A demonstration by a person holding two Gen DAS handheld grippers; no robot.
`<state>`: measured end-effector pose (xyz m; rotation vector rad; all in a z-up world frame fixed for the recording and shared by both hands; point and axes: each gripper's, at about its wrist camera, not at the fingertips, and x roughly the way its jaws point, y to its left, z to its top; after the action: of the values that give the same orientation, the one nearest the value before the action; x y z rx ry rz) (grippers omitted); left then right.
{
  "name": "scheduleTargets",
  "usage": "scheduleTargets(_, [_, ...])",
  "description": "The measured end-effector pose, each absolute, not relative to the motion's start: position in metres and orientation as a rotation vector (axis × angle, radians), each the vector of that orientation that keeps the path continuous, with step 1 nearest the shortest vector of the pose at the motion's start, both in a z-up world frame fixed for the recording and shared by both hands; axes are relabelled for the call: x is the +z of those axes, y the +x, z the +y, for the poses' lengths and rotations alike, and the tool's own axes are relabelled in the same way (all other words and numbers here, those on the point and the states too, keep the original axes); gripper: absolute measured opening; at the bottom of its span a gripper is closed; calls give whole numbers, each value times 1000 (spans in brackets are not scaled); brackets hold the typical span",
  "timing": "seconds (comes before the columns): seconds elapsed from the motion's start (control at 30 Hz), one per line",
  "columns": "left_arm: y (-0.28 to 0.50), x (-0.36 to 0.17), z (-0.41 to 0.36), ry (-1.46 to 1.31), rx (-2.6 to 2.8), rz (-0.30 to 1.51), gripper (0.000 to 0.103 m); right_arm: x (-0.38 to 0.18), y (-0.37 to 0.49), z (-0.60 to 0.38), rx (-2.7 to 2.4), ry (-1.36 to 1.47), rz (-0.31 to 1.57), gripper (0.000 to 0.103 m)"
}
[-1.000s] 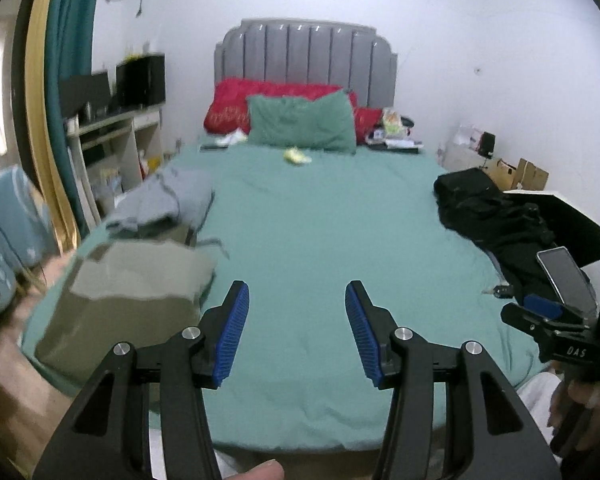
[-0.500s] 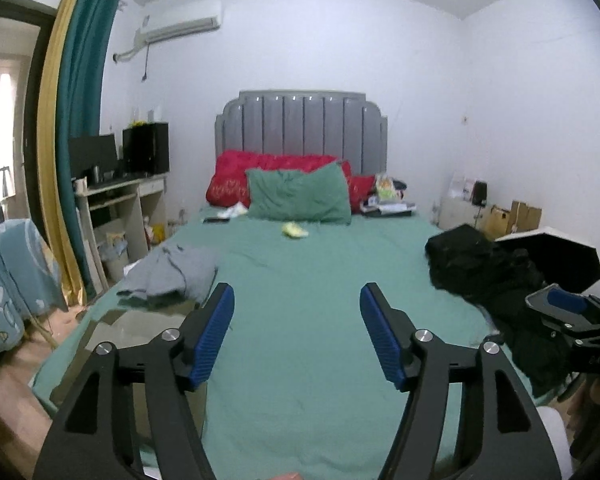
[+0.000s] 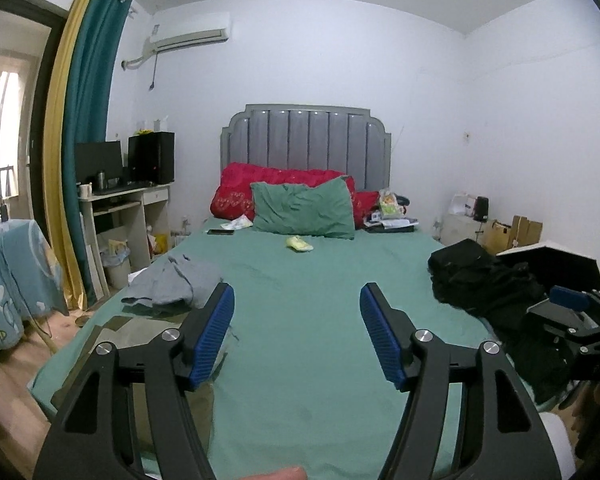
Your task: Fold large clothes
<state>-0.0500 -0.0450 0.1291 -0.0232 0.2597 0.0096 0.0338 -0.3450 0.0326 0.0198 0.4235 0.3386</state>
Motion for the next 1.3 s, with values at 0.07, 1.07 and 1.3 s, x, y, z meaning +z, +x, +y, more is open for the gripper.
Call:
scheduleTargets(0.07, [-48, 124, -41, -23, 17, 273, 69, 27, 36, -341, 338, 16, 436, 102])
scheduleTargets(1.07, [-31, 95, -5, -113, 26, 325, 73, 8, 52, -330, 345, -3, 501, 102])
scheduleTargets(1.3, [-31, 96, -5, -111, 22, 322, 73, 8, 53, -331, 345, -2, 500, 102])
